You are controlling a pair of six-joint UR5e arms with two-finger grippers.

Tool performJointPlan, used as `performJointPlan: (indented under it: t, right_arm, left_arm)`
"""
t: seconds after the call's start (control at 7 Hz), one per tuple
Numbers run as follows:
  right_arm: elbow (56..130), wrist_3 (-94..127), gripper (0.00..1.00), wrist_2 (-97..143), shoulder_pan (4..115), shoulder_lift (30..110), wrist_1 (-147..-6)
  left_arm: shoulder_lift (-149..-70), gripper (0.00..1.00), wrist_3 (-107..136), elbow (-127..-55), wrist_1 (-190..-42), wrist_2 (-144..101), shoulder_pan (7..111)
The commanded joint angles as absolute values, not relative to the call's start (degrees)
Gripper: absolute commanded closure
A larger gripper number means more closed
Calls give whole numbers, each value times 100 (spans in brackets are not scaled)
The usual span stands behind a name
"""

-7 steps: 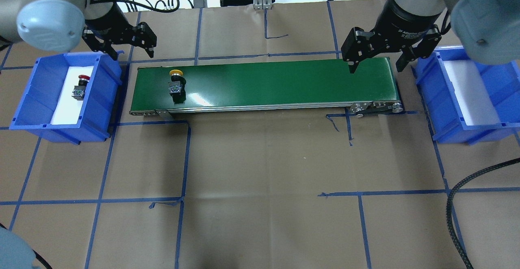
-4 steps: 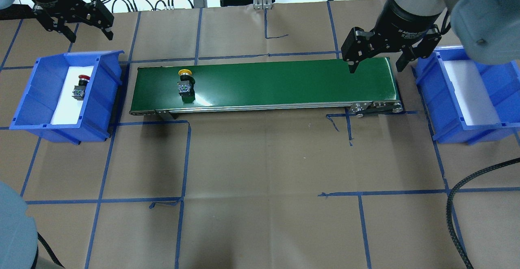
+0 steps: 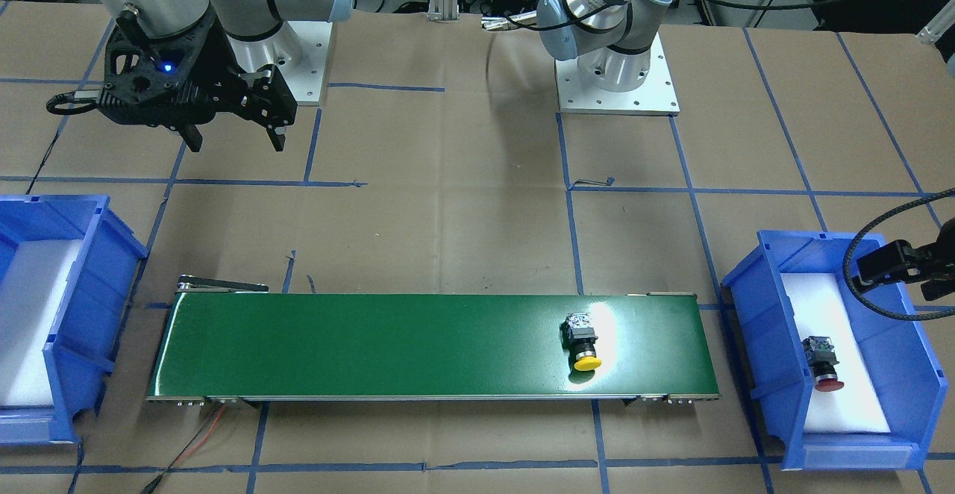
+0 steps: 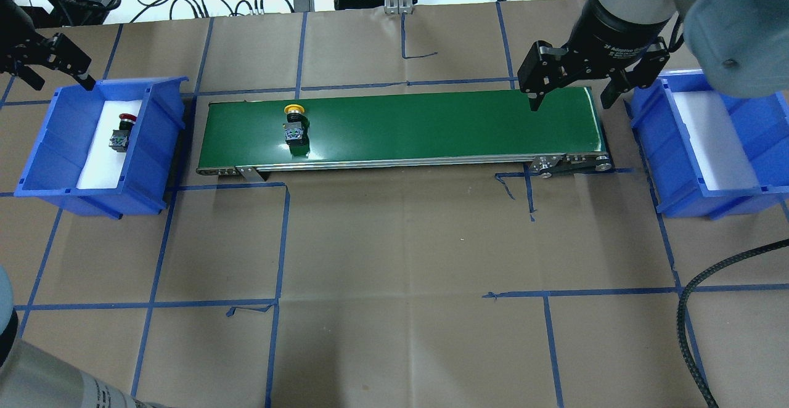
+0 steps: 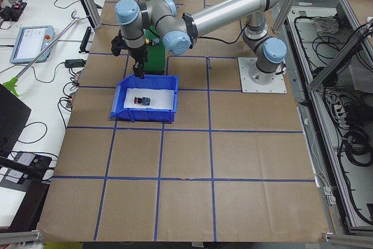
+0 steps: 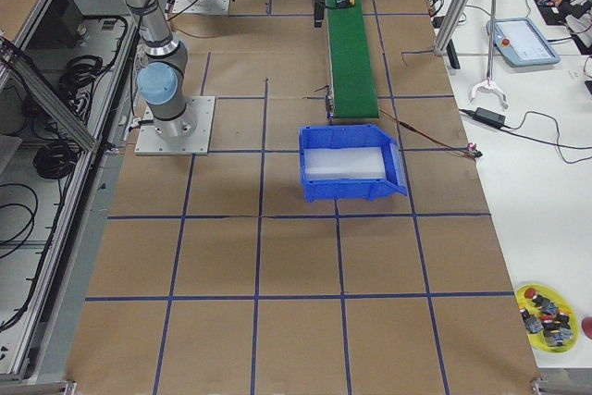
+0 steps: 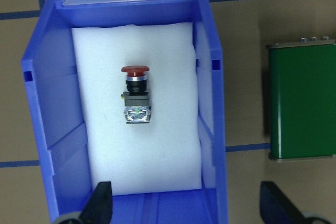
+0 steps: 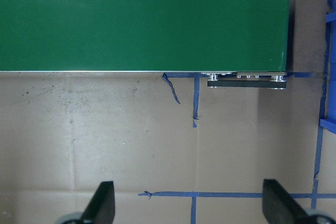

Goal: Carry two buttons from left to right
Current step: 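Raise the left gripper and move it back into the blue bin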

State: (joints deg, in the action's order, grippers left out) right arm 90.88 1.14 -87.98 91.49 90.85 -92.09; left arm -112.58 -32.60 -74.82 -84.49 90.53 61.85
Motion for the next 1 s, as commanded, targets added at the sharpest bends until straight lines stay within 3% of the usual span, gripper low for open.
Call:
performJointPlan:
  t: [0.0,0.29,0.86]
  right_arm:
    - [9088,114,0,-8798,9158,9088,-9202]
    - [9097,114,0,-8798,9149,9088,-9211]
    - [9097,114,0,-8798,9149,9079,-9211]
  left_arm:
    - [-11513,1,-3428,-7558,-7975,9044,6064]
    - [-11925,1,-3419,-7637,-7369,9000,6091]
    - [-12321,1,-3401,-8497,-5717,8974,6126]
